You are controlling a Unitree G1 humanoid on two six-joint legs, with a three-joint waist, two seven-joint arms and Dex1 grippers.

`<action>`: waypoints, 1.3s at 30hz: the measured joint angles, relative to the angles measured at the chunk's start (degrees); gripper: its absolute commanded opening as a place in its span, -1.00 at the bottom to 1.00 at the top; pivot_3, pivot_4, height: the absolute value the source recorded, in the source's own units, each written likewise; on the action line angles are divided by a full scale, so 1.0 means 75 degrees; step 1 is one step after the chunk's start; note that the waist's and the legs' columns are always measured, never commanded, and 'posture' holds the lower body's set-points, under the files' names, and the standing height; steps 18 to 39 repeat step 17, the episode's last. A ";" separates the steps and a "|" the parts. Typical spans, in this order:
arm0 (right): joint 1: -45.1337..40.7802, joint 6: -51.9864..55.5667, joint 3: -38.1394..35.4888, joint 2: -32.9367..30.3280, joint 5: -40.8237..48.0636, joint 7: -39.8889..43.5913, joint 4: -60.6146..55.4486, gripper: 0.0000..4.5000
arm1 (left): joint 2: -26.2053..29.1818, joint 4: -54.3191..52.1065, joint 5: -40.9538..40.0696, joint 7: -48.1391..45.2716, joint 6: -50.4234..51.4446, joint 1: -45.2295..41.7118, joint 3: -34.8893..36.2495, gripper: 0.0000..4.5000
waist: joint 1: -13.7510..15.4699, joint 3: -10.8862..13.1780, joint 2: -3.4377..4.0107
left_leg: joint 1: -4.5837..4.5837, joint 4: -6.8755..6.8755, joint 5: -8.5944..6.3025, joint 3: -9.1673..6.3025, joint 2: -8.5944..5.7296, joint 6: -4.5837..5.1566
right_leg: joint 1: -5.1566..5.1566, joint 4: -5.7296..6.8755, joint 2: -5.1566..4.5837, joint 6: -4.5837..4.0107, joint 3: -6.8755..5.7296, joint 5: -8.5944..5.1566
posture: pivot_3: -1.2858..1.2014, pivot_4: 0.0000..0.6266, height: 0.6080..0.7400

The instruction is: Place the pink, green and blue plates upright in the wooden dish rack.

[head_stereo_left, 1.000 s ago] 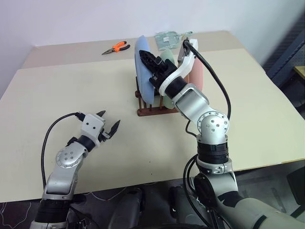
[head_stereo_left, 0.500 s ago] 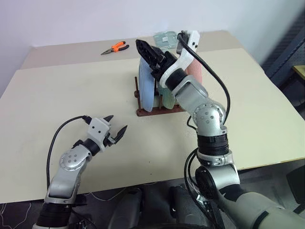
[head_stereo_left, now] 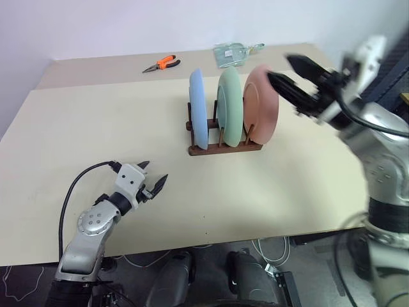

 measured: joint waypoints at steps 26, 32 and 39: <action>0.1452 -0.2598 0.0985 0.0792 -0.2330 0.0813 0.2756 0.28 | -0.0169 0.0393 0.0217 0.0071 -0.0189 0.0055 -0.0018 0.55 | 0.0000 0.0004 0.0010 | 0.0006 0.0037 -0.0005 0.0023 0.0009 0.0006 | 0.0011 0.0009 0.0009 0.0001 0.0020 0.0002 | 0.03 -0.52 1.00; 0.1452 -0.2598 0.0985 0.0792 -0.2330 0.0813 0.2756 0.28 | -0.0169 0.0393 0.0217 0.0071 -0.0189 0.0055 -0.0018 0.55 | 0.0000 0.0004 0.0010 | 0.0006 0.0037 -0.0005 0.0023 0.0009 0.0006 | 0.0011 0.0009 0.0009 0.0001 0.0020 0.0002 | 0.03 -0.52 1.00; 0.1452 -0.2598 0.0985 0.0792 -0.2330 0.0813 0.2756 0.28 | -0.0169 0.0393 0.0217 0.0071 -0.0189 0.0055 -0.0018 0.55 | 0.0000 0.0004 0.0010 | 0.0006 0.0037 -0.0005 0.0023 0.0009 0.0006 | 0.0011 0.0009 0.0009 0.0001 0.0020 0.0002 | 0.03 -0.52 1.00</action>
